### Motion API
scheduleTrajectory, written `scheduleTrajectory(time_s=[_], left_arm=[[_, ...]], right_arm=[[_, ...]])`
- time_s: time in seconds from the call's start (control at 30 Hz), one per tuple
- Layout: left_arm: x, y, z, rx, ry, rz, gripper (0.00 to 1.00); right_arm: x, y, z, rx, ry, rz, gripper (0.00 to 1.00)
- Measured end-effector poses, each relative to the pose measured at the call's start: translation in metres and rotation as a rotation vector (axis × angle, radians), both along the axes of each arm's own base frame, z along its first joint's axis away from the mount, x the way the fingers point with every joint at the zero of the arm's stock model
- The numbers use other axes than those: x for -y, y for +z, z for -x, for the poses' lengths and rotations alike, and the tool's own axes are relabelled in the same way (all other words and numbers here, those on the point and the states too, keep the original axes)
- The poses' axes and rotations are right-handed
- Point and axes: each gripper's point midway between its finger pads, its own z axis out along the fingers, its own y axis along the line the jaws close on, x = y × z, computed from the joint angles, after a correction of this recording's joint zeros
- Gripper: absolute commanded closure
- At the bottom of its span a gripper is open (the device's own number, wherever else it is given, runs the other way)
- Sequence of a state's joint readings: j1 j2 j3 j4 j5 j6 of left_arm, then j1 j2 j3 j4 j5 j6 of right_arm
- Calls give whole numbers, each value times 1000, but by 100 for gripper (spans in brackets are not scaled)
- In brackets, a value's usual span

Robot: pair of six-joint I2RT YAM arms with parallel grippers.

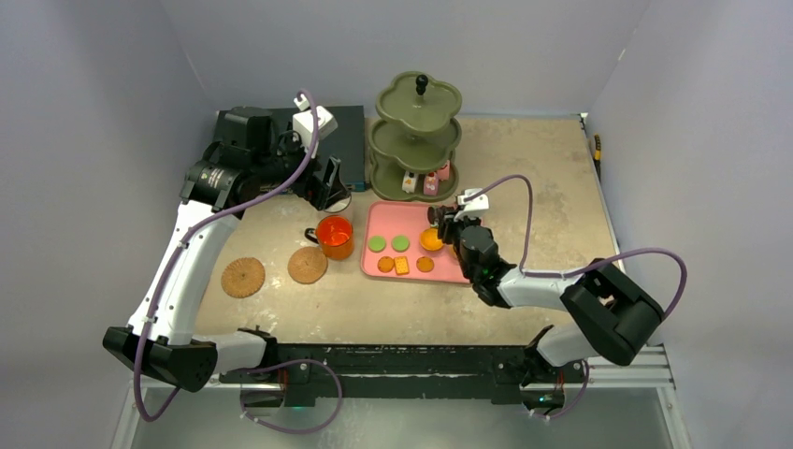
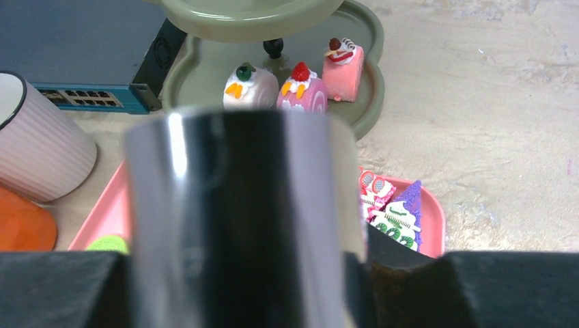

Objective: Serve the afternoon tea

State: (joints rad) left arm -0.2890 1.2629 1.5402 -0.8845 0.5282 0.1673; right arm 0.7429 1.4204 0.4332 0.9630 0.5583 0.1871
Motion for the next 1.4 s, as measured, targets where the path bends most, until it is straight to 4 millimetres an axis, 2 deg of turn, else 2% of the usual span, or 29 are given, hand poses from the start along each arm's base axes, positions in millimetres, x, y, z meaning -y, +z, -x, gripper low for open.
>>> scheduleTrajectory(time_s=[0.13,0.23,0.43,0.57,0.67,0.9,0.97,1.17,1.27,1.4], left_arm=[[0,0,0,0,0,0,10],[0,0,0,0,-1,0,10],[0,0,0,1,-1,0,10],[0,0,0,0,-1,0,10],[0,0,0,0,-1,0,10],[-1,3,2,10,-1,3,10],[-1,4,3,13,-1,4,10],[0,5,4,14,-4,6,10],[0,5,4,14,-7,8,10],[0,5,4,13,-9,9,10]], right_arm=[[0,2,-1,2,-2,-8,74],[-2,14,-2,15,5,-14,76],[-6,60,-7,91,15,-52,78],[3,95,-12,151,-5,-91,79],[10,111,-18,177,-25,-110,81],[12,110,-18,161,-16,-94,81],[14,117,-18,168,-19,-98,81],[21,161,-18,235,-28,-151,82],[22,167,-15,243,-20,-160,82],[23,167,-15,239,-20,-157,82]])
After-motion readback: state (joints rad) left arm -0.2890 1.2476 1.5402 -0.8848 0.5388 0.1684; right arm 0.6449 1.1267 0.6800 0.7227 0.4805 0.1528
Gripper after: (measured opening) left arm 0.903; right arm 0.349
